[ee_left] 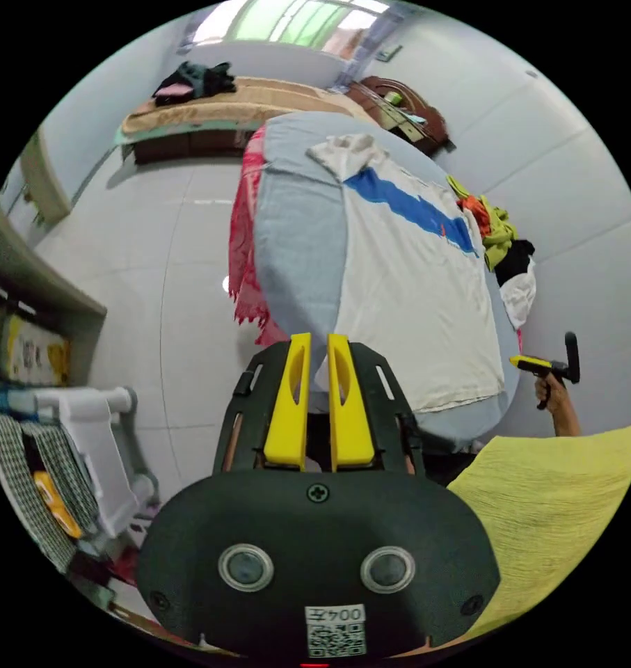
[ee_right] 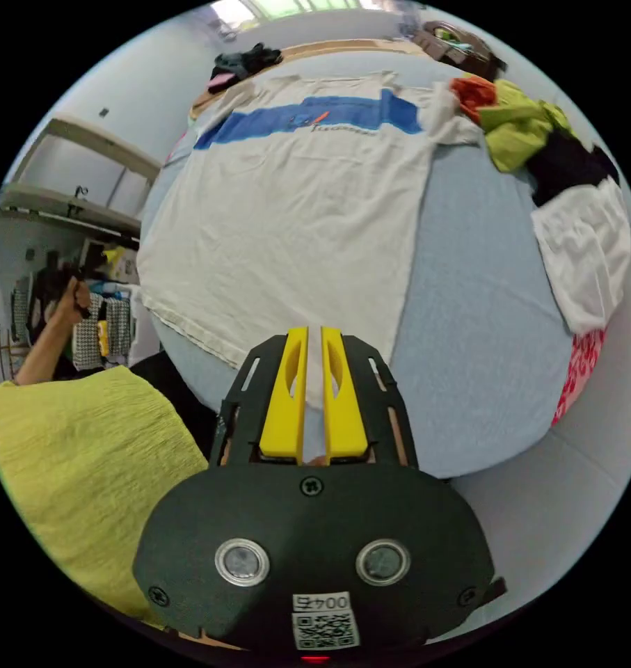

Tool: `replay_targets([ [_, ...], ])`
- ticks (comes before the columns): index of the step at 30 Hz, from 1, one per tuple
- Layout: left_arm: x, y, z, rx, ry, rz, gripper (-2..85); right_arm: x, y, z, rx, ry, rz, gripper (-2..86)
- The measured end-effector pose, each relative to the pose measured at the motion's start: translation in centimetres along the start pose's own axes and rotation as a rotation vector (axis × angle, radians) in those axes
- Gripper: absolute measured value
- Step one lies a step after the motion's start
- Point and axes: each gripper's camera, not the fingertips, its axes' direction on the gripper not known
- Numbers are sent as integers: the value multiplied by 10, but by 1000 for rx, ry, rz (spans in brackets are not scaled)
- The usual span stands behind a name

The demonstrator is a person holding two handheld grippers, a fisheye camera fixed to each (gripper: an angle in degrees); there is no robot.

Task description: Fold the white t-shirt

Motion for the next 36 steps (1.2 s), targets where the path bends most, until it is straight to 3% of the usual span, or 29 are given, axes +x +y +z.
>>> replay_targets([
  [8,63,-158,27,-12,-106,283,15,-87,-98,97,-199,167,-19,-3],
  [13,70,-248,53,-26,-73,361,18,-99,-123,122,-239,137,-1,-5],
  [21,103,-370,104,-77,-164,619,53,-129,-171,166,-382,193,-3,1],
  [30,116,-469,161,-283,-133,737,91,-112,-187,197,-353,52,175,7],
  [36,118,-500,173,-303,-103,714,61,-114,-198,219,-373,50,189,2],
])
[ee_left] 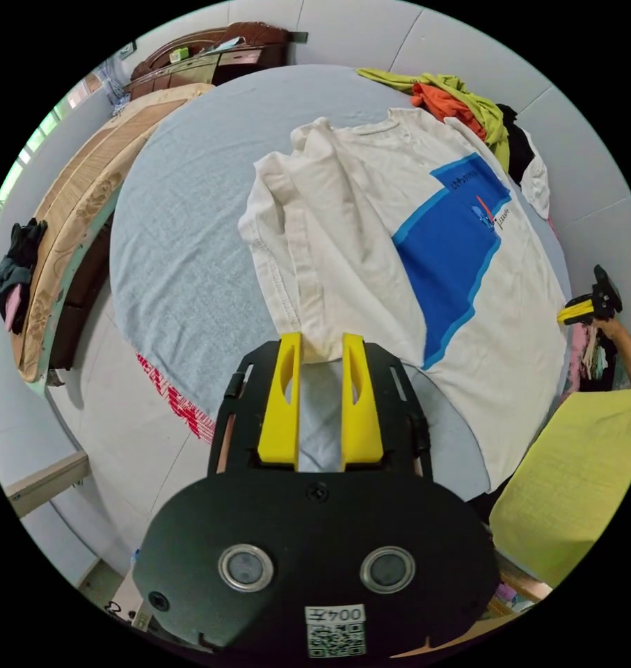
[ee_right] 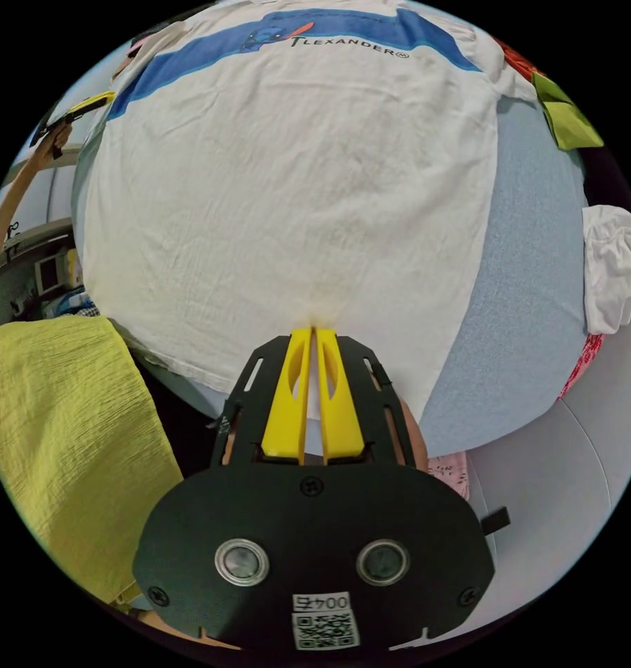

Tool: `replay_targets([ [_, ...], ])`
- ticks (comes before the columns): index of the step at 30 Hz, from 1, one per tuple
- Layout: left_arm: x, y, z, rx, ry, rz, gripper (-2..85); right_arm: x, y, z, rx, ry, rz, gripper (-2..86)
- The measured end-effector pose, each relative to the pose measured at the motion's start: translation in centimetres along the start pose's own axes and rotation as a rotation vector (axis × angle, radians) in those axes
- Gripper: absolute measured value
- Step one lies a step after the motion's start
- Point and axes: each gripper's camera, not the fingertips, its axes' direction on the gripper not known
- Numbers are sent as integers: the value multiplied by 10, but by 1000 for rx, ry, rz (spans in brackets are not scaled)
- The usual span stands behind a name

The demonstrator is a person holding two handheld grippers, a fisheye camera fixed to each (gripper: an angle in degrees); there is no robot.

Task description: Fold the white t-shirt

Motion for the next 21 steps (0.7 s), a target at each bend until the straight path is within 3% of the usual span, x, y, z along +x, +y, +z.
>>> replay_targets([
  [4,-5,-5,-20,31,-20,-10,29,-1,-13,11,-31,-6,22,0],
  [9,3,43,-76,204,-101,-143,15,2,-17,23,-22,-36,35,0],
  [17,-39,107,-30,115,-114,-351,12,7,-21,43,-13,-69,84,-1],
  [21,-73,110,-62,243,-91,-356,27,3,-26,51,-30,-47,78,-2],
])
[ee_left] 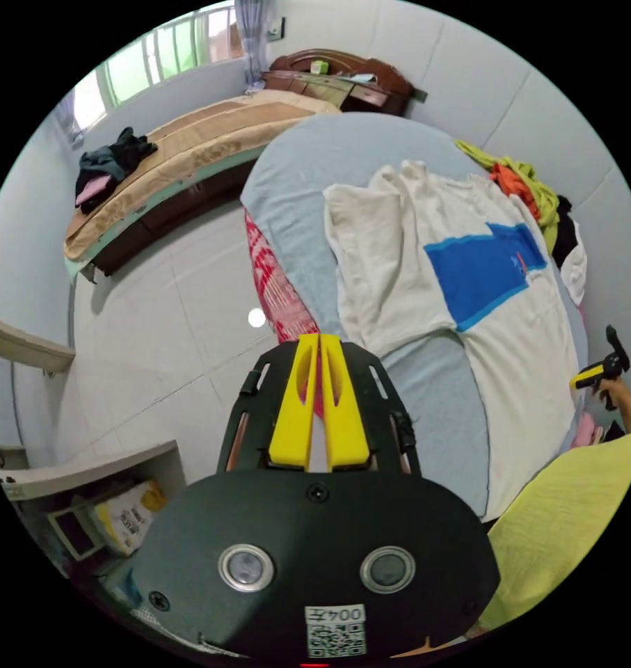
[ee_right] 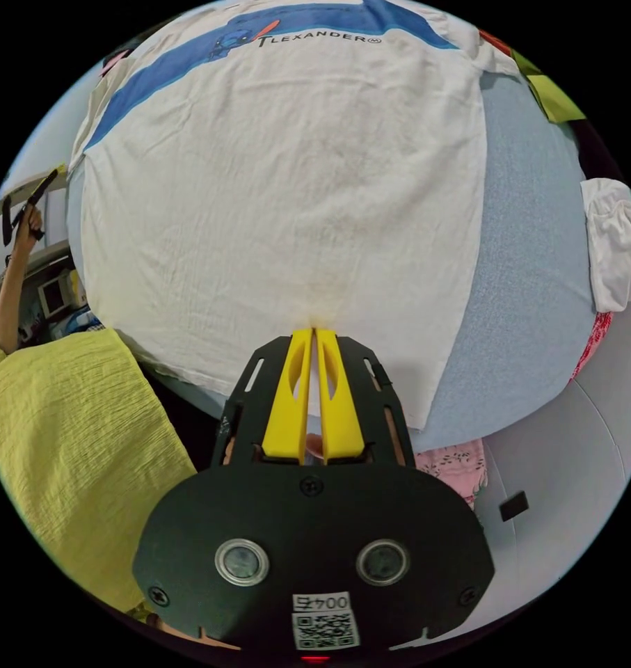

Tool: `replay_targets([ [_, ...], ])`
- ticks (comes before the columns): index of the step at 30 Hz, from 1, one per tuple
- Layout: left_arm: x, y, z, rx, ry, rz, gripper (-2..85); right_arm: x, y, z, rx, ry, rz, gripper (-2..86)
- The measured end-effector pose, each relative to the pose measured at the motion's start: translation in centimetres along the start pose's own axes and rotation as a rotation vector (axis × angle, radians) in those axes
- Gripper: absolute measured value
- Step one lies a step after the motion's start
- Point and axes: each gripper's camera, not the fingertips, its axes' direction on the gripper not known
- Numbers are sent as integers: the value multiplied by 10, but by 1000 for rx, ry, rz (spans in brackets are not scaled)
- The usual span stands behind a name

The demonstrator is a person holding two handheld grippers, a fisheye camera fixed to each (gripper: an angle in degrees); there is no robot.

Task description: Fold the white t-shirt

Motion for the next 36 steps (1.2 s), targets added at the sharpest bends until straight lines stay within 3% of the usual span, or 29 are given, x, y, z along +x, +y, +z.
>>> replay_targets([
  [4,-11,-53,-2,3,-11,133,68,-2,-3,9,-11,16,-5,0],
  [9,-35,-135,31,-104,148,195,133,-1,-4,19,-17,22,25,1],
  [14,-42,-167,62,-185,207,209,98,-10,-5,30,-33,88,29,0],
  [16,-40,-166,60,-175,225,214,52,-11,-4,33,-30,100,34,0],
  [19,-36,-148,14,35,114,148,24,-11,0,38,-13,107,45,-1],
  [21,-45,-121,-13,116,-27,-17,19,-10,2,41,-8,107,48,-1],
  [26,-84,-94,10,1,-152,-149,18,0,0,48,-43,71,49,-2],
  [32,-144,-68,5,-13,-44,-276,25,8,0,56,-68,54,48,-2],
  [36,-118,-29,-13,36,172,-89,25,8,2,61,-70,69,35,-1],
])
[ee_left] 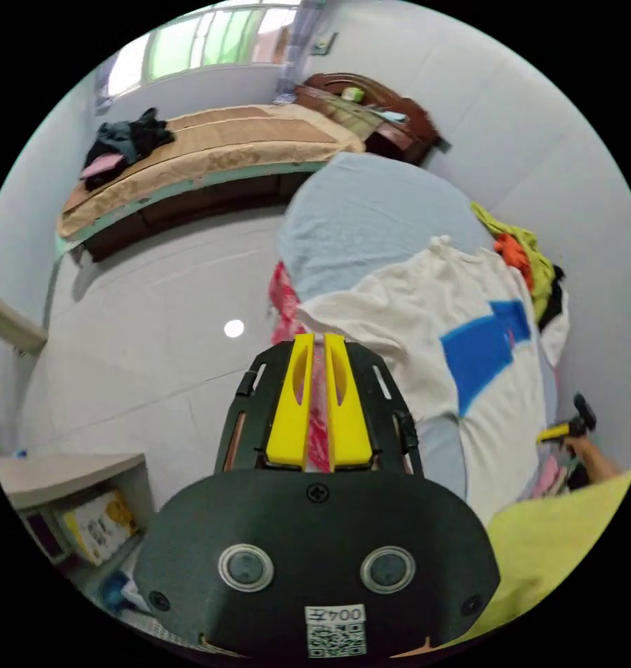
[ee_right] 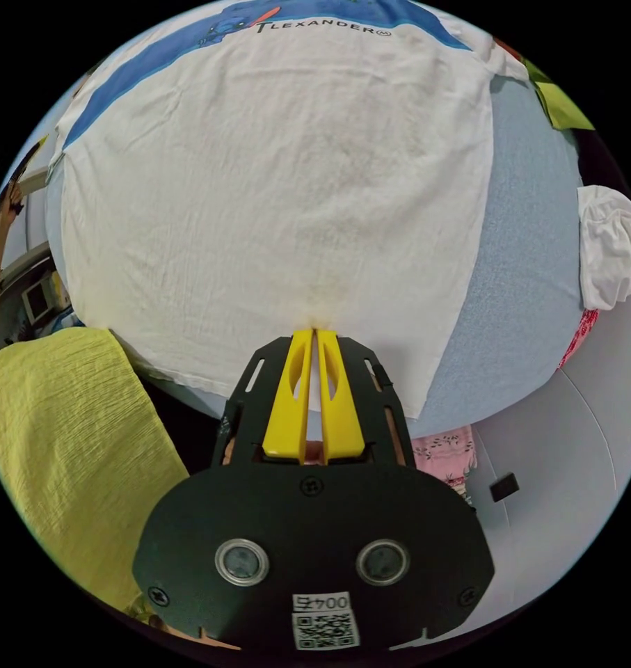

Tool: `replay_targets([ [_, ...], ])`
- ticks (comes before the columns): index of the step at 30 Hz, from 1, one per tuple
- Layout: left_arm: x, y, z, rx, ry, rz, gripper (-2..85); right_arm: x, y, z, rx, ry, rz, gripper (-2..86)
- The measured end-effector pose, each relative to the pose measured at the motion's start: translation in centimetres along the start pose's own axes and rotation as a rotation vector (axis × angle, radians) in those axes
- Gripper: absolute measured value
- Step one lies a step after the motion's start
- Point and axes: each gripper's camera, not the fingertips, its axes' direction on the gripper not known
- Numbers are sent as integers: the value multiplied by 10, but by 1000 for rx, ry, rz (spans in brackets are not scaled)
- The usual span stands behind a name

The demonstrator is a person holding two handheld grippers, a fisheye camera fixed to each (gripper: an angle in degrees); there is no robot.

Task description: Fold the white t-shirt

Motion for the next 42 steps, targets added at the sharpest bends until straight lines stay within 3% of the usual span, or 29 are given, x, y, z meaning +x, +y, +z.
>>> replay_targets([
  [6,54,59,17,-60,-32,139,22,6,1,7,-16,-16,-6,0],
  [13,58,65,39,-87,-36,130,19,6,4,15,-23,4,-7,-1],
  [18,81,65,-11,19,-71,160,17,3,4,20,-42,33,-25,-4],
  [26,95,109,40,-175,-181,153,9,6,1,27,-80,30,-28,-3],
  [28,90,114,36,-114,-152,110,9,6,3,28,-77,32,-20,-3],
  [31,70,109,15,-27,-95,45,11,6,7,31,-59,39,-8,-3],
  [34,47,85,-1,46,-191,61,21,6,9,32,-49,41,-5,-3],
  [42,18,3,37,-133,-252,172,63,9,5,37,-83,29,1,-3],
])
